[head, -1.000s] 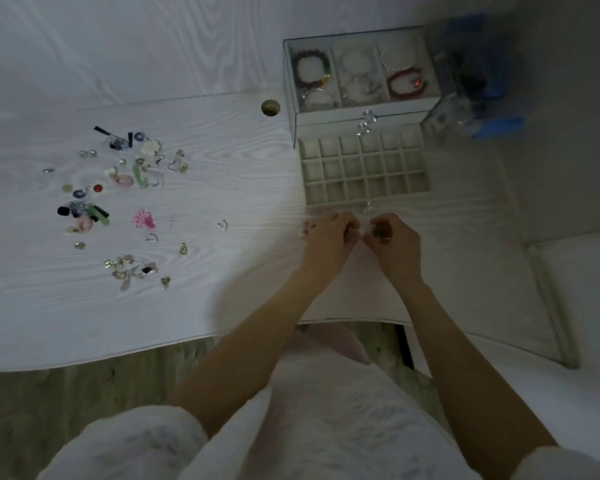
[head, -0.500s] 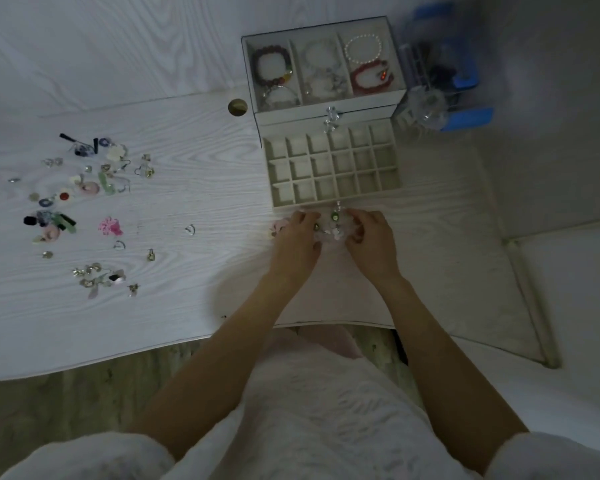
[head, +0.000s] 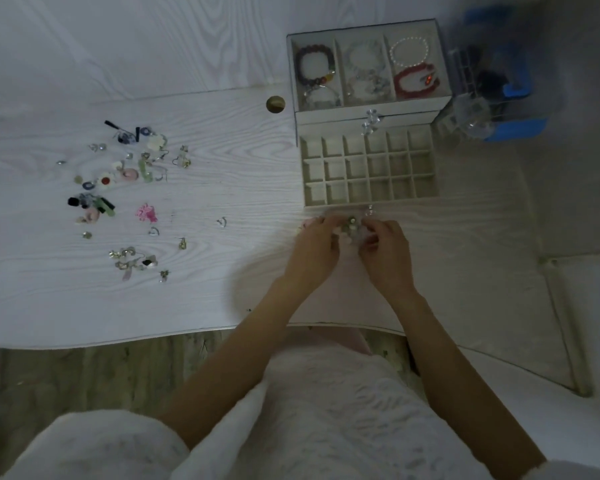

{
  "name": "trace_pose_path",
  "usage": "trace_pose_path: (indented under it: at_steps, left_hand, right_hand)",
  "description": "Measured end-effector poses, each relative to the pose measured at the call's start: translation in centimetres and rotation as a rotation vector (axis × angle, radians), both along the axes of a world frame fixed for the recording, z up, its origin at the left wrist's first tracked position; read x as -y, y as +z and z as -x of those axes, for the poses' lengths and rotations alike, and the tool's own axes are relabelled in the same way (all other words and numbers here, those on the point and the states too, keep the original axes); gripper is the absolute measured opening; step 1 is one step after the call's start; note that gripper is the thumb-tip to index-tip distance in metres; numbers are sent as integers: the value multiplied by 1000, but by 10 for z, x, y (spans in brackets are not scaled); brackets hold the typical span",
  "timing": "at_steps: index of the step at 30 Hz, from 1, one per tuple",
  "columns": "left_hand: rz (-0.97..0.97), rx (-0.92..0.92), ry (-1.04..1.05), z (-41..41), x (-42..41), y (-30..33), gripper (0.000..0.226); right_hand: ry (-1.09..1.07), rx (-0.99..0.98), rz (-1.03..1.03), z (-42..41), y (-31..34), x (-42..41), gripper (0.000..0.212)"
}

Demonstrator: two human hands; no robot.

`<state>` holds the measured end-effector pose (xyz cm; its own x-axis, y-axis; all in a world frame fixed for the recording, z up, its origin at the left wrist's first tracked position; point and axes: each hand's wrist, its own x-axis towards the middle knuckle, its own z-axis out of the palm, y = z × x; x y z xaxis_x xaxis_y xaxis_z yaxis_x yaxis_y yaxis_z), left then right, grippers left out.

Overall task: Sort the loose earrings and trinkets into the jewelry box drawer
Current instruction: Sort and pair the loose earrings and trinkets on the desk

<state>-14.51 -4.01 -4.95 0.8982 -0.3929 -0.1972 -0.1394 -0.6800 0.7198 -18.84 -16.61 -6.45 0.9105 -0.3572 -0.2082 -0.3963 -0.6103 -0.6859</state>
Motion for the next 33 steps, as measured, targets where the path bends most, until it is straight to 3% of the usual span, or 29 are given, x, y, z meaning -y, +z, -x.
trace_pose_path:
  at_steps: [4, 6, 8, 11, 14, 20, 27, 33]
  left_hand:
    - [110, 185, -16, 2, -57, 27, 25]
    - [56, 358, -8, 4, -96, 33, 21]
    - [-32, 416, 124, 5, -140, 29, 21]
    - [-152, 292, 410, -3, -202, 17, 16]
    - [-261, 126, 534, -23, -243, -2, 22]
    - [-306, 1, 548, -54, -259, -23, 23]
    - [-267, 49, 460, -64, -260, -31, 11]
    - [-172, 21, 348, -61, -267, -26, 10]
  right_hand:
    - [141, 98, 90, 7, 16, -12, 31]
    - [239, 114, 88, 1, 21, -30, 30]
    - [357, 138, 74, -11, 21, -57, 30]
    - [501, 127, 63, -36, 16, -103, 28]
    - [569, 78, 65, -62, 6, -139, 28]
    - [469, 32, 113, -93, -12, -182, 32]
    - [473, 42, 199, -96, -14, -194, 9]
    - [467, -20, 266, -90, -10, -182, 9]
